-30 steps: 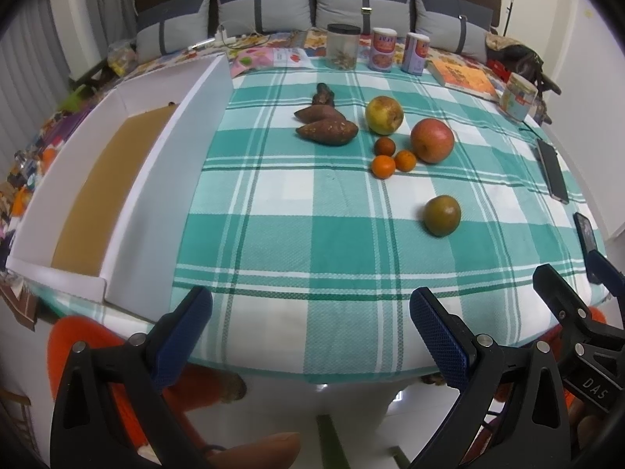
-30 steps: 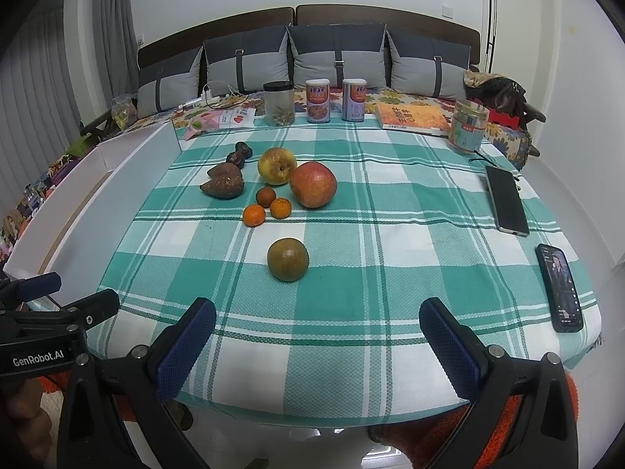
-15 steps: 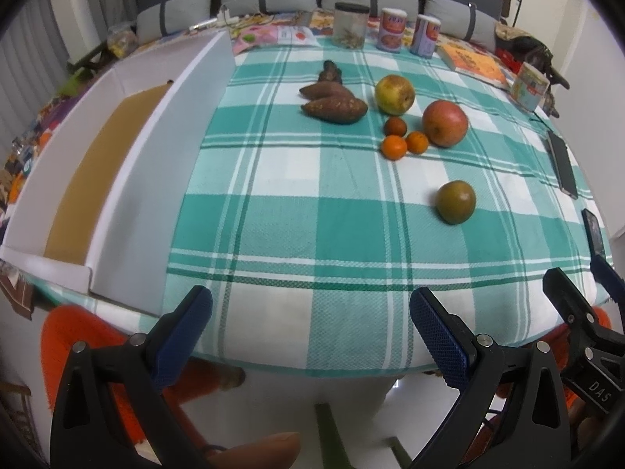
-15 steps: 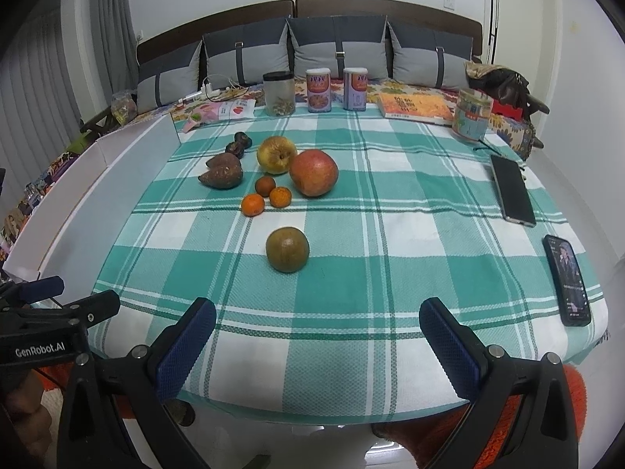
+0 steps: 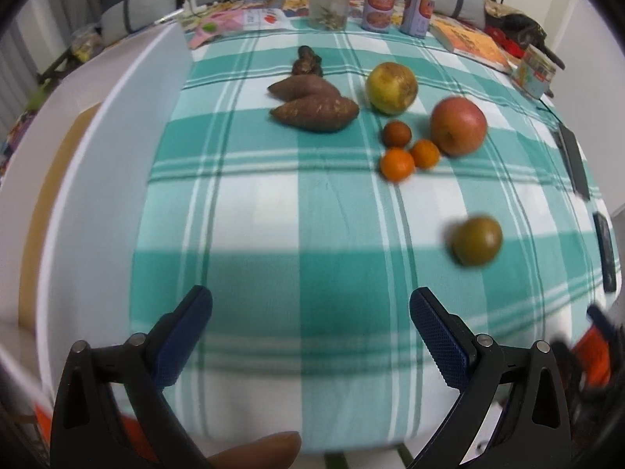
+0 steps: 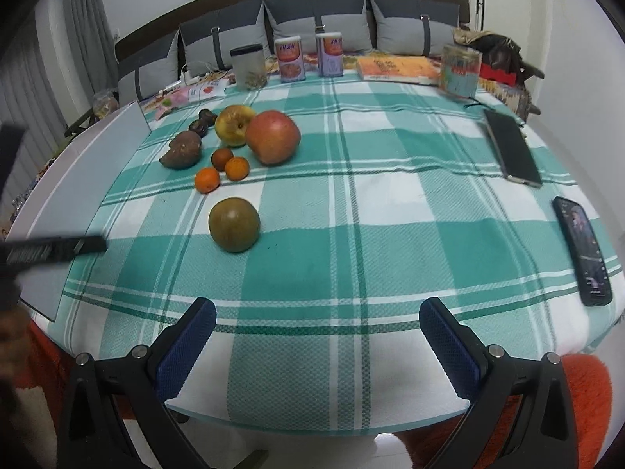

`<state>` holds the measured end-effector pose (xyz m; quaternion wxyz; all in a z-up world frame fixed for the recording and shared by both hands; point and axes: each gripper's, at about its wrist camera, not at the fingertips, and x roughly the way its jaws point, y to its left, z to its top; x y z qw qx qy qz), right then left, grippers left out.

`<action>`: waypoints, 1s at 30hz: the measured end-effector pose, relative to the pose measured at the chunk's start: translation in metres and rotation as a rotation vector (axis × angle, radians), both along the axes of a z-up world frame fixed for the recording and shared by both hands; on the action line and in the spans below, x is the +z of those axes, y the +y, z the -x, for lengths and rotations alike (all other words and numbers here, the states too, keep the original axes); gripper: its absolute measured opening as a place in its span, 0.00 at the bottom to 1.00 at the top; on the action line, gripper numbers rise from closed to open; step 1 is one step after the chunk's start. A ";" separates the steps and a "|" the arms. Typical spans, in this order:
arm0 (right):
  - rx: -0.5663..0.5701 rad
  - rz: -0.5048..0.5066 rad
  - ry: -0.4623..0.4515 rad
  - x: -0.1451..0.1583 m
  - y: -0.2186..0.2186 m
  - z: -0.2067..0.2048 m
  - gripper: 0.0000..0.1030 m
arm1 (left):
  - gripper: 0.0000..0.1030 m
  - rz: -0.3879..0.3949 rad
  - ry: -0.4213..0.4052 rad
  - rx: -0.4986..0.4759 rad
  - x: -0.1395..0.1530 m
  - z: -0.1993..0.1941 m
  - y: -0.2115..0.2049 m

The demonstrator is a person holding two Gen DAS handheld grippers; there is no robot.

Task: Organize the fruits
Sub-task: 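Reach the left gripper to the nearer sweet potato and close on it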

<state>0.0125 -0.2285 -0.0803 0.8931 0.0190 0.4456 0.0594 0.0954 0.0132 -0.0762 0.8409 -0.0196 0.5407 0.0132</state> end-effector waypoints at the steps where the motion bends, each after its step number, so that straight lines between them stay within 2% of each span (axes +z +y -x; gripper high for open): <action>1: 0.005 -0.002 0.003 -0.001 0.000 0.000 1.00 | 0.99 0.008 0.001 0.002 -0.001 -0.013 0.001; 6: 0.022 -0.023 0.034 -0.010 0.001 -0.004 1.00 | 0.99 0.013 -0.014 0.021 -0.003 -0.097 0.002; 9: 0.019 -0.038 0.055 -0.015 -0.002 -0.006 1.00 | 0.99 -0.036 -0.051 0.091 -0.010 -0.142 0.004; 11: 0.013 -0.045 0.063 -0.016 -0.005 -0.007 1.00 | 0.99 -0.055 -0.045 0.144 -0.022 -0.163 0.007; 12: 0.009 -0.048 0.066 -0.017 -0.006 -0.008 1.00 | 0.99 -0.056 -0.031 0.169 -0.029 -0.170 0.009; 13: 0.007 -0.049 0.068 -0.017 -0.007 -0.009 1.00 | 1.00 -0.013 -0.023 0.189 -0.037 -0.176 0.013; 16: 0.003 -0.047 0.075 -0.019 -0.009 -0.011 1.00 | 1.00 0.080 -0.011 0.238 -0.045 -0.176 0.023; 20: 0.005 -0.057 0.080 -0.020 -0.009 -0.013 1.00 | 1.00 0.108 -0.011 0.203 -0.040 -0.147 0.032; 26: 0.029 -0.063 0.075 -0.020 -0.005 -0.011 1.00 | 0.99 -0.009 0.032 0.135 -0.037 -0.081 0.063; 30: 0.032 -0.064 0.079 -0.021 -0.003 -0.011 1.00 | 0.99 -0.018 0.004 0.105 -0.022 -0.087 0.064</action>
